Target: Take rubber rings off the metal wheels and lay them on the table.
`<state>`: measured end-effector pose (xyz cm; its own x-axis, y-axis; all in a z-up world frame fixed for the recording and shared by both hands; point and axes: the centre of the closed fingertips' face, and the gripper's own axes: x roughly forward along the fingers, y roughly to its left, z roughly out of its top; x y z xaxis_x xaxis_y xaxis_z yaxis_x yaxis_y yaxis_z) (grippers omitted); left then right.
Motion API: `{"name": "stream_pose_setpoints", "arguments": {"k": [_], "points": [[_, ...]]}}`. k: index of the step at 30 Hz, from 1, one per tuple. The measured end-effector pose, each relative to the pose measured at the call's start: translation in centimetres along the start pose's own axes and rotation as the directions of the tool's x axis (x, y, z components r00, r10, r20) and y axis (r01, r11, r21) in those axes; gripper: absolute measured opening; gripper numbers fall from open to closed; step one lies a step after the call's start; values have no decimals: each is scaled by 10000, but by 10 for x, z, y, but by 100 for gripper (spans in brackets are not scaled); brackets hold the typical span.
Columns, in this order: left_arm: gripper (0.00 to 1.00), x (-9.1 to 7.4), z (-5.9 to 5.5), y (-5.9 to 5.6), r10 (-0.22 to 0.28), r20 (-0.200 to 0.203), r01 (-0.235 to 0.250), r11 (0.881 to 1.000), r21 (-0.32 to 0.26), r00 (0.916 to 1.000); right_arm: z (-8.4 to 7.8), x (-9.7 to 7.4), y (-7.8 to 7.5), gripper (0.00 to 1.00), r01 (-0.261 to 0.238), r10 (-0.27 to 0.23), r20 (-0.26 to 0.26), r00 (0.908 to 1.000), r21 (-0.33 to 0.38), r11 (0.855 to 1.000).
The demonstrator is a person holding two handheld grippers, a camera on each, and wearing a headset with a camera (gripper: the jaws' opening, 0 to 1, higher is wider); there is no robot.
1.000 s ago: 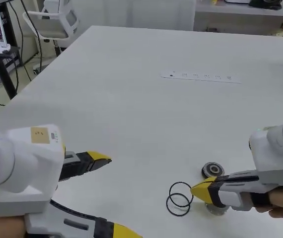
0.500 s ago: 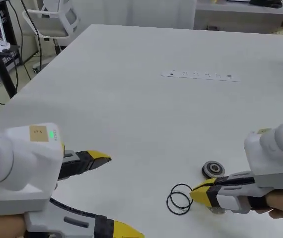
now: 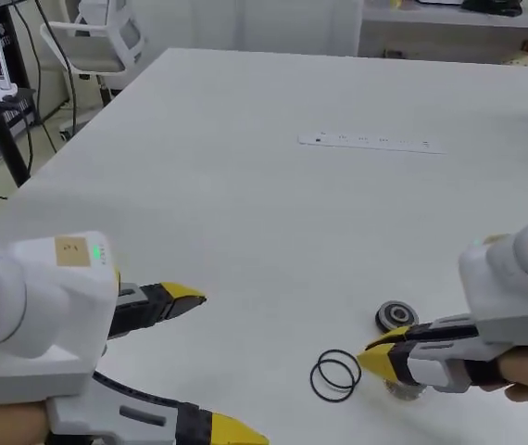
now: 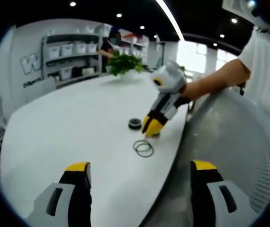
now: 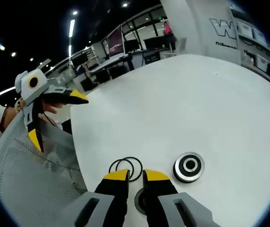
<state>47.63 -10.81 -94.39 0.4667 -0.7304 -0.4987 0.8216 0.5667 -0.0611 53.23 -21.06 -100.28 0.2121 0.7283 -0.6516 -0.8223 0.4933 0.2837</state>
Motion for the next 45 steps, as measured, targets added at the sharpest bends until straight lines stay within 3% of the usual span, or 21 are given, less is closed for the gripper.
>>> {"name": "stream_pose_setpoints", "arguments": {"k": [28, 37, 45], "points": [[87, -2, -2, 4, 262, -96, -261, 9996, 93, 9996, 28, -24, 0, 22, 180, -162, 1111, 9937, -153, 9997], [86, -3, -2, 7, 411, -49, -411, 9991, 93, 9991, 39, -38, -12, 23, 672, -701, 1778, 9816, 222, 9975], [83, -7, 2, 13, 700, 239, -697, 9975, -118, 9973, 45, -51, -27, 23, 1157, -1286, 2230, 9663, 698, 9908]]}}
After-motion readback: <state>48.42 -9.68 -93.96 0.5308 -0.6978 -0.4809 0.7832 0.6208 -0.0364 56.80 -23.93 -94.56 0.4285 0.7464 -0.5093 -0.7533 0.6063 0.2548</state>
